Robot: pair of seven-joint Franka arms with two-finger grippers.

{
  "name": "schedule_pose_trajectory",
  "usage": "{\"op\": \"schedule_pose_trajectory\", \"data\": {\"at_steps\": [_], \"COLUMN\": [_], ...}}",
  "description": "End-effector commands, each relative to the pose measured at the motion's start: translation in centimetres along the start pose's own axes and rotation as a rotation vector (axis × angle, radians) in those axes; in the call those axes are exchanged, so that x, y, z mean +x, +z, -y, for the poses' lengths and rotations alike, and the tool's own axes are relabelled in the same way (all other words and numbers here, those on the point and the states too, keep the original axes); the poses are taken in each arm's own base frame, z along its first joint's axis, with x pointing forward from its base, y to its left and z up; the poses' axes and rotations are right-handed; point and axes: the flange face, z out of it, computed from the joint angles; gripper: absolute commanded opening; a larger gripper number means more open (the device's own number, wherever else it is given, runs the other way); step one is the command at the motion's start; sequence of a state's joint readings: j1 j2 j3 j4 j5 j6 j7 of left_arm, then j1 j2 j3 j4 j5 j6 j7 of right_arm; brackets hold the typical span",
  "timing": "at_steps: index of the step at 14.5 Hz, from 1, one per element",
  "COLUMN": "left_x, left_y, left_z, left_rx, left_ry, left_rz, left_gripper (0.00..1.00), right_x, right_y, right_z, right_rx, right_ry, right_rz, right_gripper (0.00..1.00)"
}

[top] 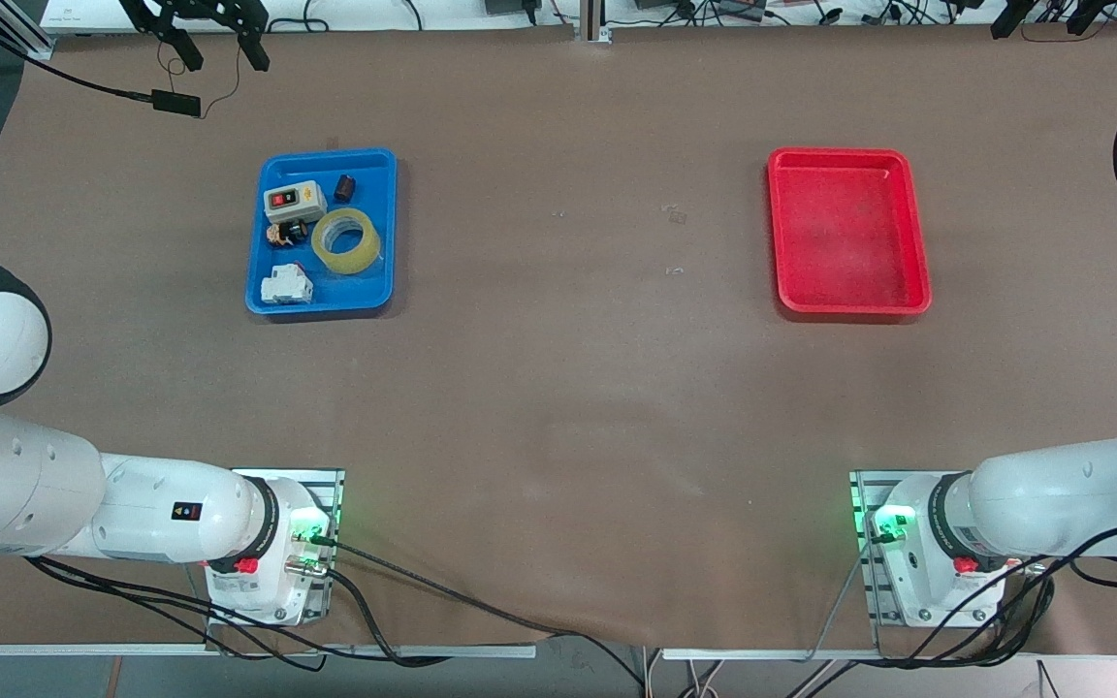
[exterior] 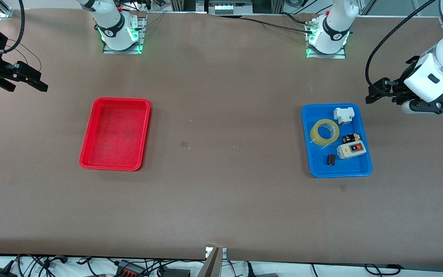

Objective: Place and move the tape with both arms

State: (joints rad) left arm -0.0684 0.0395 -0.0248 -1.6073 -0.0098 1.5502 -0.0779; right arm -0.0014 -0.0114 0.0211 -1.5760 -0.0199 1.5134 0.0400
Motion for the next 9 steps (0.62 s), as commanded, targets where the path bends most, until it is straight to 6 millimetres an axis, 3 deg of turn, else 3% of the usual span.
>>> {"op": "schedule_pose_trajectory", "data": {"at_steps": [1,9], "left_x": [-0.68,-0.43], "left_y": [-0.23,0.05], "left_z": [0.0,-0.18], "left_rx": [0.023,0.023], "left_ry": [0.023,0.026], "left_rz": [-0.003,0.003], "left_gripper": [1.0,1.0], "right_x": [-0.27,-0.08], "right_y": [-0.39,-0.44], "right_z": [-0.33,-0.53], "right_rx": [0.008,-0.002], "right_ry": [-0.008,-0.008], "right_rz": [-0.006,-0.014], "right_gripper": [0.99,0.99]}}
